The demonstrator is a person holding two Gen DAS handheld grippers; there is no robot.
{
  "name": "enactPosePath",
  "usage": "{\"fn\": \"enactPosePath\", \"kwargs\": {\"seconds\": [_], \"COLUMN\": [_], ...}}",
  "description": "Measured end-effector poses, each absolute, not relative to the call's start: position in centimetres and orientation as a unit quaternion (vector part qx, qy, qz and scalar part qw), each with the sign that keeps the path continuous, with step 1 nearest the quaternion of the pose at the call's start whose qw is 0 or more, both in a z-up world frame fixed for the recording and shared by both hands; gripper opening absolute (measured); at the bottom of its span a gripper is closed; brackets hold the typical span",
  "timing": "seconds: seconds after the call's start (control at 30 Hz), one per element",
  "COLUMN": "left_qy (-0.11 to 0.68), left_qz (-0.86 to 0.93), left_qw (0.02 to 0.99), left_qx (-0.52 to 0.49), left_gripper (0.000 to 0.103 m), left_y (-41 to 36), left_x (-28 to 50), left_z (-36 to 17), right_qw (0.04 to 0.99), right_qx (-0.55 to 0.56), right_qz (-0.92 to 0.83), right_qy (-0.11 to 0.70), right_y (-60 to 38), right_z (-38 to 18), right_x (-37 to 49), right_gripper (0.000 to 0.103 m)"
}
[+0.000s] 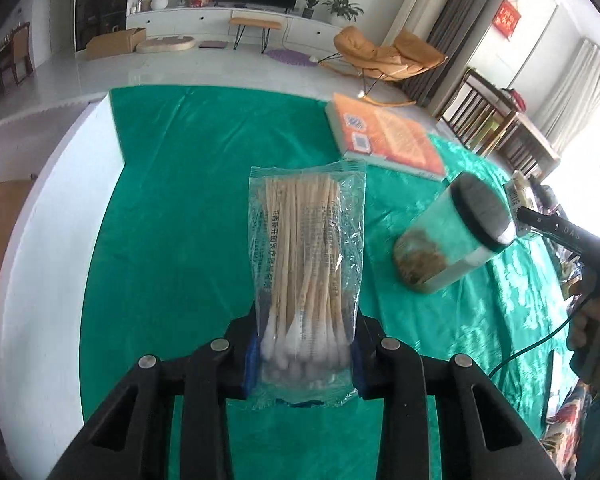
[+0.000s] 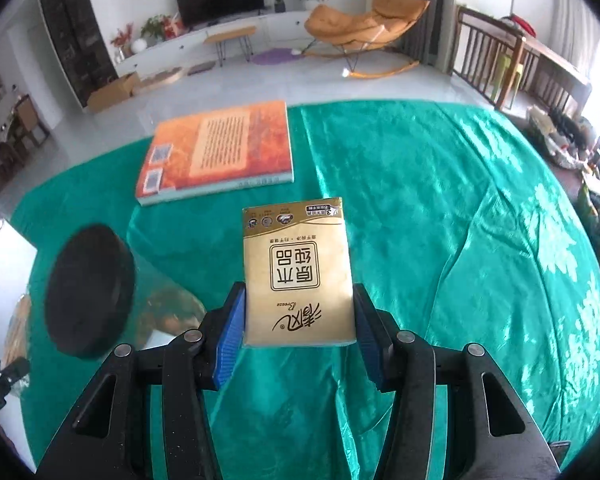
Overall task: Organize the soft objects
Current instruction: 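Carry the swabs into the white box with the left gripper while the right carries the tissue pack there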
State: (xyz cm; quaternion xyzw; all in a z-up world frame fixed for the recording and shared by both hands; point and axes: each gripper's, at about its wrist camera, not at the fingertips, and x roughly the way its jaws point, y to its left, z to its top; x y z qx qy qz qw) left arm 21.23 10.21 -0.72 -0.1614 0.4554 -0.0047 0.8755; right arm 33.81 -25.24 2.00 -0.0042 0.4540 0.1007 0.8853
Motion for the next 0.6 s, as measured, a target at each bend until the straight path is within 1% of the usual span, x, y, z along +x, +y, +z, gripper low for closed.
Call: {"fn": "enactPosePath", "kwargs": {"seconds": [0.17, 0.33, 0.47, 0.6], "left_qy": [0.424, 0.412, 0.42, 0.432], "left_qz": [-0.025, -0.001, 0.072, 0.162], "left_qw": [0.89, 0.894, 0.889, 0.876], "left_qx": [-0.167, -0.175, -0.166, -0.141], "left_gripper": [0.034, 0.035, 0.035, 0.035], "left_y": [10.9, 16.7, 23.6, 29.6], "left_x": [20.5, 13.4, 6.3, 0.4], "left_z": [3.2, 5.2, 5.2, 4.1], "right_qw": [0.894, 0.878, 0.839, 0.789], "right_qx": [-0.007, -0.012, -0.001, -0.01], "right_qz": [0.145, 0.242, 0.351, 0.438], "right_qy": [0.424, 0.412, 0.415, 0.431], "right_y": [-22.4, -15.5, -7.6, 0.9], "right_z": [8.3, 12.7, 13.4, 12.2], "right_x": [31.8, 26.2, 20.2, 14.4], "right_gripper": [0.054, 0.054, 0.054, 0.054]}}
